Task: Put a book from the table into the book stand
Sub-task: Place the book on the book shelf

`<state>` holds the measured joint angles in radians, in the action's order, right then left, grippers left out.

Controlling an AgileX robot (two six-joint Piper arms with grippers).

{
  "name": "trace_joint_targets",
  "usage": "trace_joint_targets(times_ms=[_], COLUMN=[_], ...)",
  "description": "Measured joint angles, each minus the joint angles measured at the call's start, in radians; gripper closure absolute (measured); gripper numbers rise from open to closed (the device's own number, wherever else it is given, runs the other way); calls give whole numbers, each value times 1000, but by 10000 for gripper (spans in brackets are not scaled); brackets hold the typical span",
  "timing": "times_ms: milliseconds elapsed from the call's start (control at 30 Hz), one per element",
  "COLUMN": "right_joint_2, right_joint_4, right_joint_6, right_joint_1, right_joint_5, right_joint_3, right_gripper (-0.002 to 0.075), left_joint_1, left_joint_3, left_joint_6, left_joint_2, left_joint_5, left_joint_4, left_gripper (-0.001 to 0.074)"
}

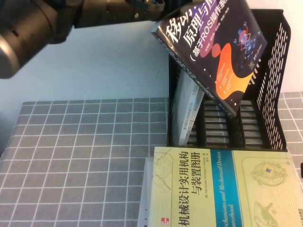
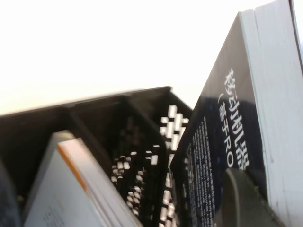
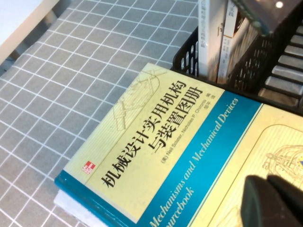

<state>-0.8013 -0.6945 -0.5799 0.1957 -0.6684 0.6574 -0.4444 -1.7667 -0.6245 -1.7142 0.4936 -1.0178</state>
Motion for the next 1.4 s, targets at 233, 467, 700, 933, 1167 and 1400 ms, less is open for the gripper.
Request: trace_joint_targets(times_ms=[233,467,700,933,1167,1400], right_joint_2=[0,0,0,0,0,0], right_joint_4=[7,29,33,33,33,34], right_joint_6=[0,0,0,0,0,0], right_joint_1=[0,0,0,0,0,0], right_joint_5=[-1,1,26,28,26,-3], right_joint_3=[0,0,0,0,0,0], right_gripper=[729,729,729,729,729,729], left_joint_1=[-2,-10,-10,-18,-56,-138], left_joint_3=[0,-4,-6,-6,-6,-6], left_joint_6=[12,101,427,805,853,847], left_joint_2=[-34,-22,-2,-2,-2,-16], left_joint_5=[-76,-106,-106,-102,-125,-175], left_joint_4=[45,198,537,853,923,991], left_gripper=[617,617,617,617,617,617])
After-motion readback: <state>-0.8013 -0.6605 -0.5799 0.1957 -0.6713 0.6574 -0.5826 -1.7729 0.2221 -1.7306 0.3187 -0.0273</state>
